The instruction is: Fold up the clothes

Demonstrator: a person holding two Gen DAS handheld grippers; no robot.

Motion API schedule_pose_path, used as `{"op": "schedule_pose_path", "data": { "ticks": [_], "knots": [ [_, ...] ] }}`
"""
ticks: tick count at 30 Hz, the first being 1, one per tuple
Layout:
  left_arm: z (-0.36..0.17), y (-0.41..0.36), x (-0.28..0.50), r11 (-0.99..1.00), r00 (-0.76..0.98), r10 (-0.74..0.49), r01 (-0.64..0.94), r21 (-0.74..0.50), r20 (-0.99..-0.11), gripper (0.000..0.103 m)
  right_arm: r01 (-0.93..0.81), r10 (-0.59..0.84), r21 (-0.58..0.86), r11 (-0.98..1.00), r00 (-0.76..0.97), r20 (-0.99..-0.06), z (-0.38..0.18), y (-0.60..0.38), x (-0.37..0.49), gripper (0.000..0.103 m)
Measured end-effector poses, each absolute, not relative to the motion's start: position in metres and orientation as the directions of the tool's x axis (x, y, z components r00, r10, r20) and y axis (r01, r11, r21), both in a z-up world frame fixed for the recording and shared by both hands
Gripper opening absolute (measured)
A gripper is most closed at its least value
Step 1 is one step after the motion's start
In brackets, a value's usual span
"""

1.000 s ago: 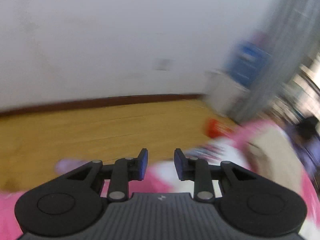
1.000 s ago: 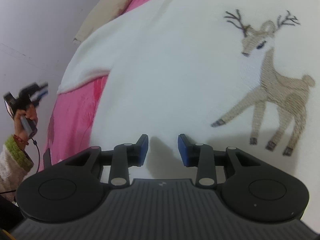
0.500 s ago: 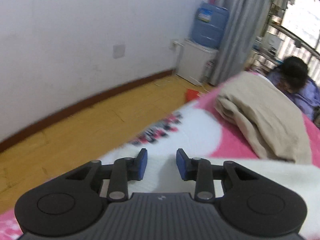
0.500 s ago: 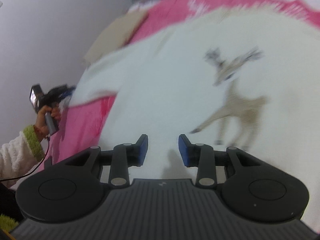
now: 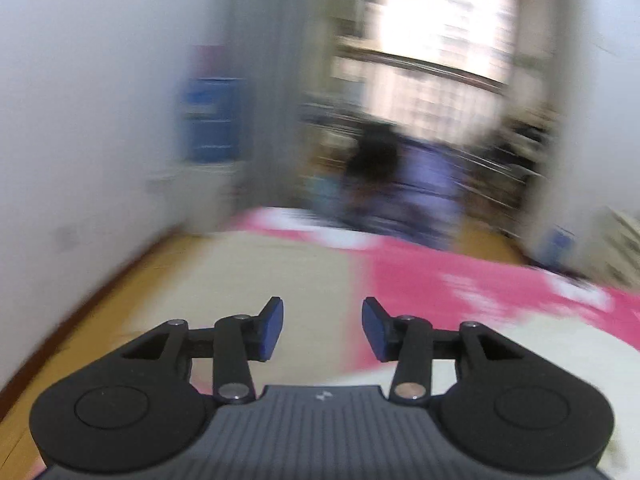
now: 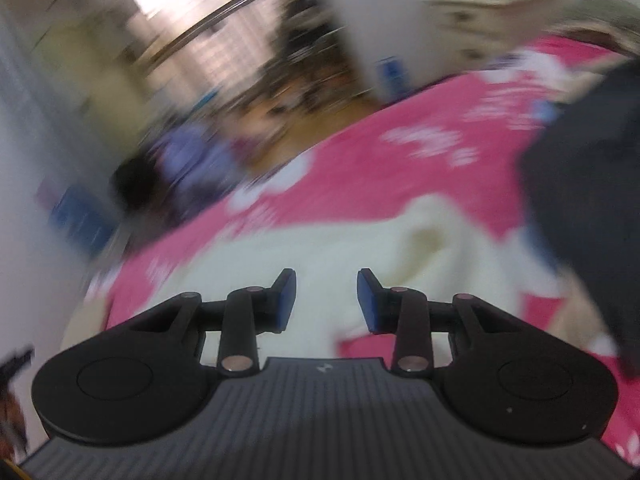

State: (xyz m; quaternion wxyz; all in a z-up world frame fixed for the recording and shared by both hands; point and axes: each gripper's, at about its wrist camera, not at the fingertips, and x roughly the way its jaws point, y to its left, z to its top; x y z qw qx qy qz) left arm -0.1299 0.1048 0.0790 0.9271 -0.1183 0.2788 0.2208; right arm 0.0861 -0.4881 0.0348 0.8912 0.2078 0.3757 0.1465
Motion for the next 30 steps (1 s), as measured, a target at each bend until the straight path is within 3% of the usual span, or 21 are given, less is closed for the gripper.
{"op": "schedule_pose_path", "data": {
  "ticks": [3,6,11,16,21,26,30],
  "knots": [
    [0.075,0.033,-0.074,0.957,0.736,0.112,-0.261,-0.127,-0.667,0.047,-0.025,0.358,0.471,0.882,0.686,-0.633,0.024,-0.507,0.091,0.033],
    [0.049,-0.042,-0.047,0.992,0.665,-0.031,-0.069,-0.102,-0.746,0.047,-0.038,0.359,0.437,0.898,0.637,-0.682,0.002,-0.499,0.094,0.033],
    [-0.017,-0.124,-0.062,0.97,0.587,-0.243,0.148,-0.193,-0.772,0.047,-0.156,0.339,0.303,0.94,0.513,-0.789,-0.037,-0.473,0.094,0.038],
    [-0.06,-0.166,-0.08,0.944,0.574,-0.298,0.297,-0.146,-0.762,0.047,-0.41,0.241,0.03,0.912,0.475,-0.847,-0.054,-0.438,0.069,0.048],
    [-0.071,-0.19,-0.09,0.922,0.599,-0.317,0.377,-0.091,-0.736,0.048,-0.631,0.179,-0.228,0.742,0.513,-0.839,-0.072,-0.41,0.043,0.058],
    [-0.078,-0.199,-0.082,0.917,0.598,-0.327,0.387,-0.093,-0.732,0.049,-0.686,0.13,-0.319,0.654,0.517,-0.846,-0.095,-0.404,0.042,0.059],
    [-0.078,-0.204,-0.083,0.911,0.609,-0.326,0.406,-0.068,-0.723,0.052,-0.666,0.144,-0.286,0.689,0.512,-0.846,-0.098,-0.409,0.054,0.058]
  ]
}}
